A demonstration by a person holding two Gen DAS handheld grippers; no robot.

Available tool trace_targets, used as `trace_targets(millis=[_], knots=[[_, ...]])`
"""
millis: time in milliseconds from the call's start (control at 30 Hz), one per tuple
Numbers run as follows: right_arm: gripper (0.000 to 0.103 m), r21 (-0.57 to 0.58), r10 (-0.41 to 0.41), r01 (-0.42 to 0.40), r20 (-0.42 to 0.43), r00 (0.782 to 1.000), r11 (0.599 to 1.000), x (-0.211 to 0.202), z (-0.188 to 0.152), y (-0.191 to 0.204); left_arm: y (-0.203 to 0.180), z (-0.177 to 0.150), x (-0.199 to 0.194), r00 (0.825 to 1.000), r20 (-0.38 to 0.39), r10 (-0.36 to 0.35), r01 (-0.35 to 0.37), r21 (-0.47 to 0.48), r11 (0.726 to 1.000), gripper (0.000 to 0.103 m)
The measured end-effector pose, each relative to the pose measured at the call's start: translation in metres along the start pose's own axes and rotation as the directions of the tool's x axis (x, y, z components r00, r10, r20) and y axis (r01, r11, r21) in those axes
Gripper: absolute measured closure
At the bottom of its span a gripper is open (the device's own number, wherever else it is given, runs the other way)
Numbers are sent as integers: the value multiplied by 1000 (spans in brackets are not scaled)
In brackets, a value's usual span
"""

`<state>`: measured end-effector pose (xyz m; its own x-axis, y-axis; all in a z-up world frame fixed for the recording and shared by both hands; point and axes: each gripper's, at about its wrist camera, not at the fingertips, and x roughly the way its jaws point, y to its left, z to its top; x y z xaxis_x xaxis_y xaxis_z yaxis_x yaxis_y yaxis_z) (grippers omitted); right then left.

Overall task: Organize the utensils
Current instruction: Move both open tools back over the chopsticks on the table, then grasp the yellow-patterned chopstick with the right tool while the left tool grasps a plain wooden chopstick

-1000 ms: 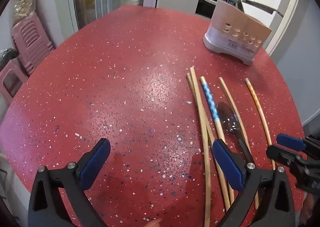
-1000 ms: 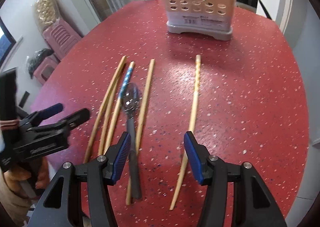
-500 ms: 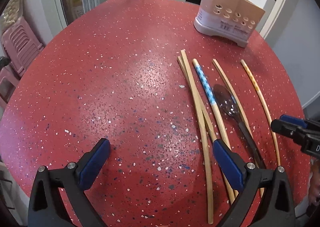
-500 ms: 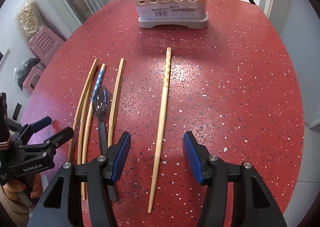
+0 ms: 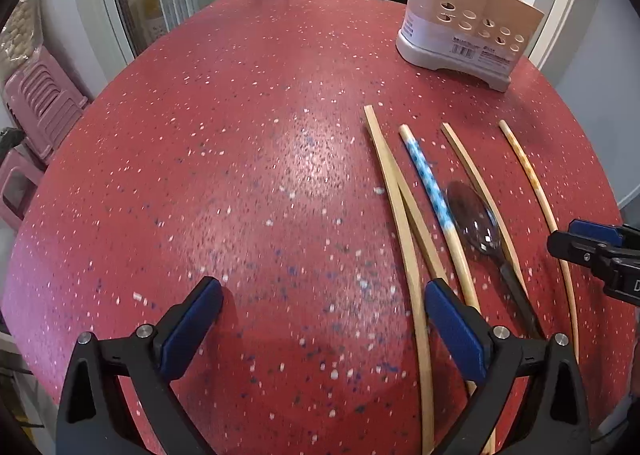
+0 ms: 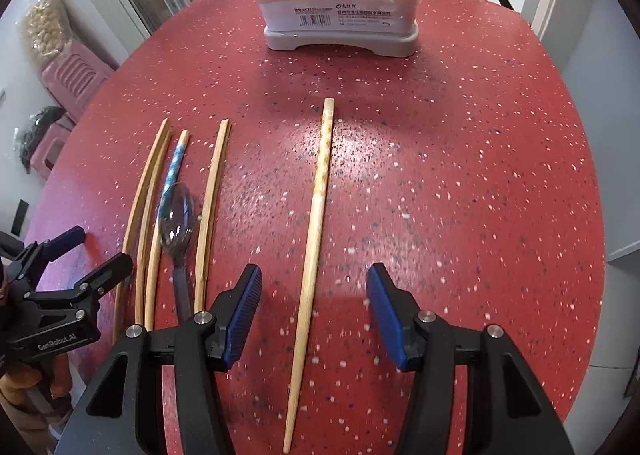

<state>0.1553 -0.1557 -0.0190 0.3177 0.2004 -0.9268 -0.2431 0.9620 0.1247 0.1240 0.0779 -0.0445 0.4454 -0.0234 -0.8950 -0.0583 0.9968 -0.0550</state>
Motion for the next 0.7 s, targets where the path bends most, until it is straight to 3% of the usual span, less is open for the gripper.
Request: trace_targets(millis=[300, 533, 700], knots=[[44, -21, -33, 32, -57, 998, 999, 13, 28, 8, -9, 15, 8, 1000, -13, 4, -3, 58, 998, 0], [55, -66, -86, 80, -97, 992, 995, 25, 50, 21, -14, 24, 12, 1000, -18, -2, 3, 70, 998, 0], [57, -103, -118, 107, -116, 986, 989, 29, 55, 30, -17, 29, 15, 1000, -23, -2, 4, 76, 997, 2]])
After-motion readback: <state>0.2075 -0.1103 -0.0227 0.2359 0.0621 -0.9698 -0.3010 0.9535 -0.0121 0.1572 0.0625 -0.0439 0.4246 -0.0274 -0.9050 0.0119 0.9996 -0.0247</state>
